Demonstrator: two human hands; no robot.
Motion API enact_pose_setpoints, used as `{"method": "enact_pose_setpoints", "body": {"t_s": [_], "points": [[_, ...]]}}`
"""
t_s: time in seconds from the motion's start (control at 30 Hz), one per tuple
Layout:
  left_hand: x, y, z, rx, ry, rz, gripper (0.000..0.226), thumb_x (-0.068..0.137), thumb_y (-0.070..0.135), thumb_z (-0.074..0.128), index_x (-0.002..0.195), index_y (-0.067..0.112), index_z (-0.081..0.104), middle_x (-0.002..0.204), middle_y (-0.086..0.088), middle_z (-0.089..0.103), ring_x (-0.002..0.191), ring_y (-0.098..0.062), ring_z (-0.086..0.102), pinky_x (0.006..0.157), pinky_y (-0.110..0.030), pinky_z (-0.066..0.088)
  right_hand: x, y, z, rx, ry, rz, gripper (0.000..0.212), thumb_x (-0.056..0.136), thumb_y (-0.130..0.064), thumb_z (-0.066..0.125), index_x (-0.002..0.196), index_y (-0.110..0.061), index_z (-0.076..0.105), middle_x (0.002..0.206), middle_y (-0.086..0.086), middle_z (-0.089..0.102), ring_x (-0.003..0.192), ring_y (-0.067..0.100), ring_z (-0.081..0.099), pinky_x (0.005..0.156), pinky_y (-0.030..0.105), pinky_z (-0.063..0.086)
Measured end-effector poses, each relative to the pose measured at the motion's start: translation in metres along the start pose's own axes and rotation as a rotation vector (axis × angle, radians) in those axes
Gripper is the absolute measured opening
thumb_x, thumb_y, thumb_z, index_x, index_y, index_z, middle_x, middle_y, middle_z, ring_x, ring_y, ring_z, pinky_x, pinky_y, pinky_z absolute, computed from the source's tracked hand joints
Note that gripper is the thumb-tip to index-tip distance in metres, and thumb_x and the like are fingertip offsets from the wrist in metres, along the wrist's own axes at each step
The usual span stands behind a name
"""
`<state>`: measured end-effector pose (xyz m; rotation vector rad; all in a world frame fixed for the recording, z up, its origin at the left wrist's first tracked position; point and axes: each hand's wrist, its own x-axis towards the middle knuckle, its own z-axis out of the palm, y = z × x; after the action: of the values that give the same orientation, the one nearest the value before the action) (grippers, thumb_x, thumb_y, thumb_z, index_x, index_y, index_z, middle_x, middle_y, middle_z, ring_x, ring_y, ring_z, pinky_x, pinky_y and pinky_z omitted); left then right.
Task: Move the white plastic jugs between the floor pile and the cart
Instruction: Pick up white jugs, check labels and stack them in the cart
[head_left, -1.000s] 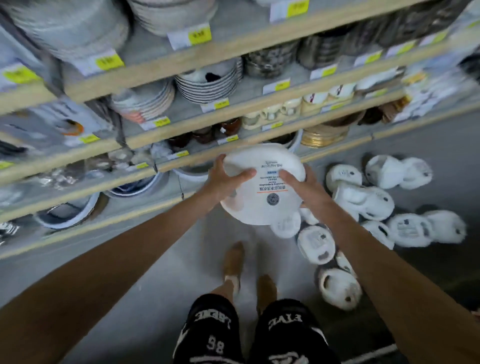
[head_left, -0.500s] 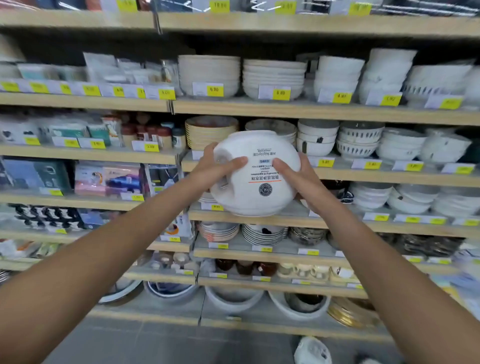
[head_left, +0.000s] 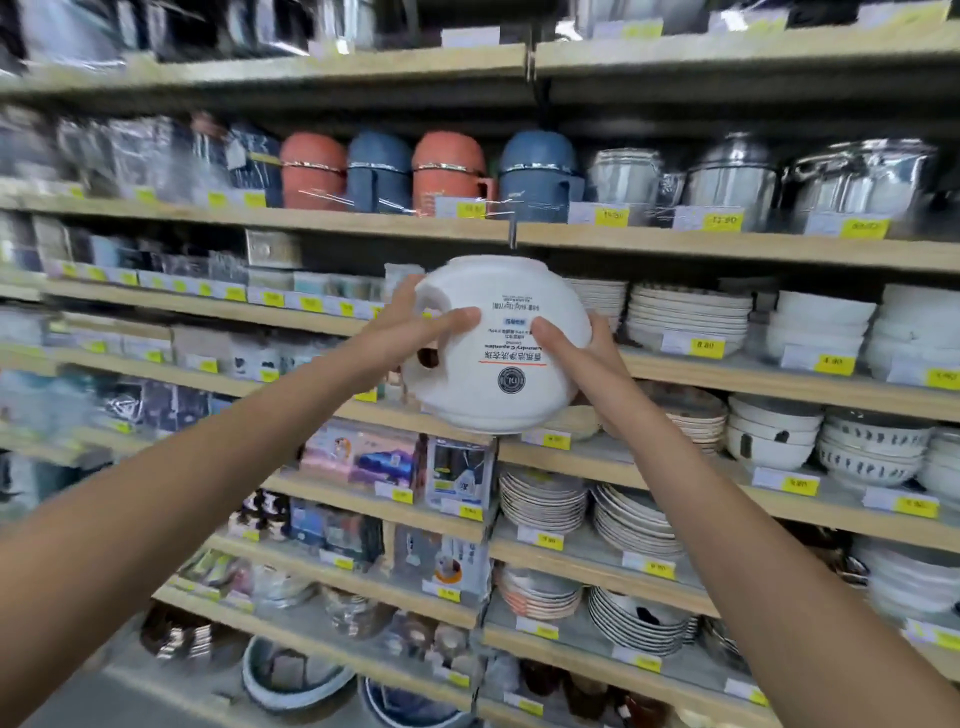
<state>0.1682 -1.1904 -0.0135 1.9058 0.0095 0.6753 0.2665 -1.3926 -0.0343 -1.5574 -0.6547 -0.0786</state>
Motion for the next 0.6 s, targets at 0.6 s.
{"method": "enact_pose_setpoints", "body": {"t_s": [0.6], "points": [[-0.016,-0.116,-0.277,0.009,0.171,-0.038,0.097,0.049,0.064,0.075,0.131,0.031,0.036,0.131,0.005,0.051,0.117,-0.013,0.053,0.096,-0.037,0.046,0.04,0.003,0.315,0.11,-0.211,0.038,0.081,0.071,-0.052,0.079,0.136,-0.024,0.041,0.123,-0.003,0.063,0.103,0.014,0.066,0.082,0.037,0.056]]}}
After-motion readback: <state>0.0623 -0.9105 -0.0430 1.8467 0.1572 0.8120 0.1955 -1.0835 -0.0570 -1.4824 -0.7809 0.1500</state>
